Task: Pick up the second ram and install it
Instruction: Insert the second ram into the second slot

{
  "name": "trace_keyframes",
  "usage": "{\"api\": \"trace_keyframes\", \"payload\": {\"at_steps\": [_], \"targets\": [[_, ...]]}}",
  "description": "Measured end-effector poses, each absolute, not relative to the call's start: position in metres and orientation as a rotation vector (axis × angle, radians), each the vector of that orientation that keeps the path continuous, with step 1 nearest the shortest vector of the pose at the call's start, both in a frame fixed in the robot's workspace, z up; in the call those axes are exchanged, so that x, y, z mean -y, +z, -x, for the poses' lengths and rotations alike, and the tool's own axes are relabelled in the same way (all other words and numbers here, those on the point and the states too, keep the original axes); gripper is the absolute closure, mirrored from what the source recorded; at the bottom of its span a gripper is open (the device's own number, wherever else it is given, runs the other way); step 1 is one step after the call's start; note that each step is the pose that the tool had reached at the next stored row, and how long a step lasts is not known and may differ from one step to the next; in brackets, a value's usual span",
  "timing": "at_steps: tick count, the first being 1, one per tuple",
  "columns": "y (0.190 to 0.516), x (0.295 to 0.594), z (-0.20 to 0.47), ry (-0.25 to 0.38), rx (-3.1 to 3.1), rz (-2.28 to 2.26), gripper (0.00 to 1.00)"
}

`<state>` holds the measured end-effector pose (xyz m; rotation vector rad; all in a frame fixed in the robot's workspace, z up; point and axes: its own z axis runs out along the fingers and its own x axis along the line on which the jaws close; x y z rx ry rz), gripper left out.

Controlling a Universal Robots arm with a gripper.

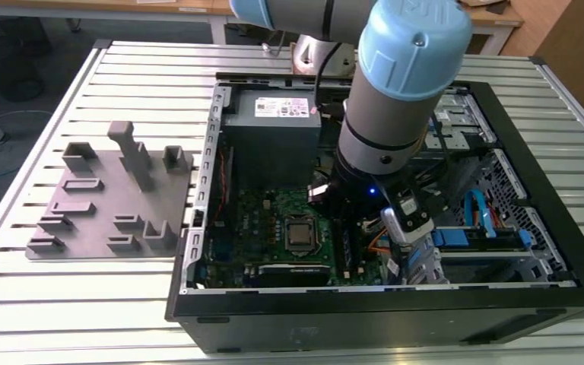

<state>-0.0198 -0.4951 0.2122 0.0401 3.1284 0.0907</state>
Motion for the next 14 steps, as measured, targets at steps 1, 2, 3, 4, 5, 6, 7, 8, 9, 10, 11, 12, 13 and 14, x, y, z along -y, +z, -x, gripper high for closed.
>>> {"api": "trace_keyframes", "payload": {"at_steps": [1, 2, 3, 4, 5, 6, 7, 8, 9, 10, 11, 12, 13, 14], "targets": [[0.214, 0.495, 0.02, 0.094, -3.128, -0.04, 0.86], [0.216, 0.495, 0.02, 0.092, -3.128, -0.04, 0.86], [0.22, 0.495, 0.02, 0.089, -3.128, -0.04, 0.86], [0.223, 0.495, 0.02, 0.089, -3.128, -0.04, 0.86], [0.226, 0.495, 0.02, 0.089, -3.128, -0.04, 0.86], [0.228, 0.495, 0.02, 0.089, -3.128, -0.04, 0.86], [0.23, 0.495, 0.02, 0.088, -3.127, -0.04, 0.86], [0.23, 0.495, 0.02, 0.089, -3.127, -0.04, 0.86], [0.23, 0.495, 0.02, 0.089, -3.127, -0.04, 0.86], [0.23, 0.495, 0.02, 0.089, -3.127, -0.04, 0.86], [0.23, 0.495, 0.02, 0.089, -3.127, -0.04, 0.86], [0.231, 0.495, 0.02, 0.088, -3.127, -0.04, 0.86], [0.231, 0.495, 0.02, 0.082, -3.127, -0.04, 0.86], [0.231, 0.495, 0.02, 0.071, -3.128, -0.04, 0.86]]}}
